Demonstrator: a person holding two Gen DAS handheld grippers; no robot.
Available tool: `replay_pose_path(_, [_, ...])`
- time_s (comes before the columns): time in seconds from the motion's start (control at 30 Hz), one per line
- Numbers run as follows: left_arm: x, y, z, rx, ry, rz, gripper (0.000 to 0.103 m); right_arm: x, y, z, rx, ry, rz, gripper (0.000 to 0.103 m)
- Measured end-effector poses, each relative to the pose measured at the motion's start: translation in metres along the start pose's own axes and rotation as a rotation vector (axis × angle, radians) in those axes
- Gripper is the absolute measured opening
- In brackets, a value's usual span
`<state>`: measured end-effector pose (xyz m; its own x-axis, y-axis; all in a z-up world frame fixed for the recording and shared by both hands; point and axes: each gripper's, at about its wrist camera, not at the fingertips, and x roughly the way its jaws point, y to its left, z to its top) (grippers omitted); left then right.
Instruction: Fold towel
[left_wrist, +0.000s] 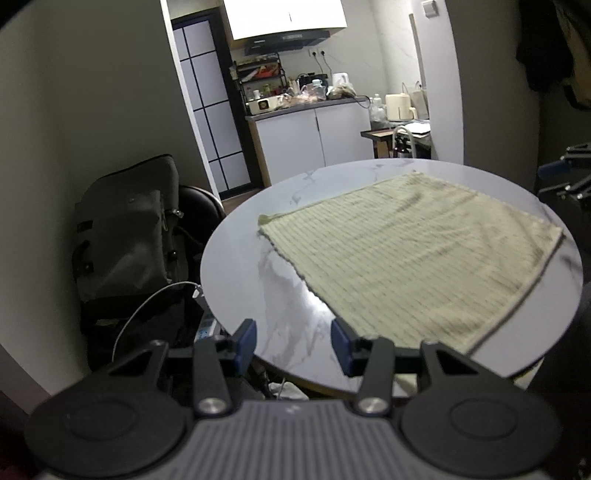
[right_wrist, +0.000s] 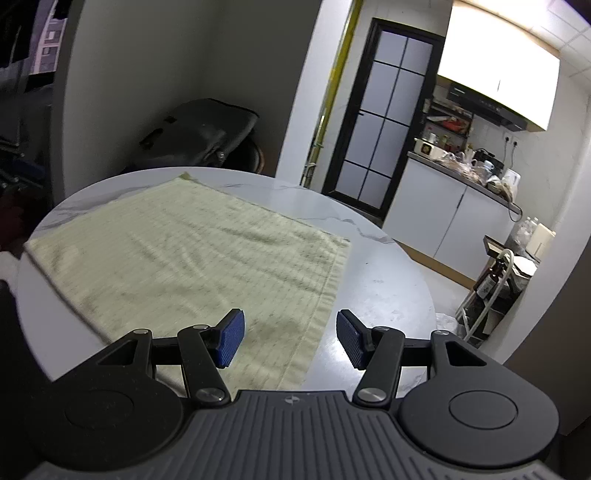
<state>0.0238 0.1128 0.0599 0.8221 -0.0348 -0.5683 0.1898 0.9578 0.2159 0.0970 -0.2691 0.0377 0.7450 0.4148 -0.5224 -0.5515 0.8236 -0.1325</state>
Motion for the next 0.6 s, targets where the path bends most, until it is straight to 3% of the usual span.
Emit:
replay_pose_path(0.23, [-0.020,-0.007,-0.002,-0.033,-0.029,-0.025,0.055,-0.019,0.007,-0.011,-0.010,0.013,0.030,0.060])
replay_pose_path(0.53, [-0.031,-0.040,-0.017,-0.201,-0.038,0.007,0.059,-0.034,0.008,-0.021,0.053,0.026,0.046,0.060])
replay_pose_path(0.6, [-0.032,-0.049,-0.019,-0.228,-0.041,0.019,0.065,-0.034,0.007,-0.022,0.074,0.026,0.043,0.060])
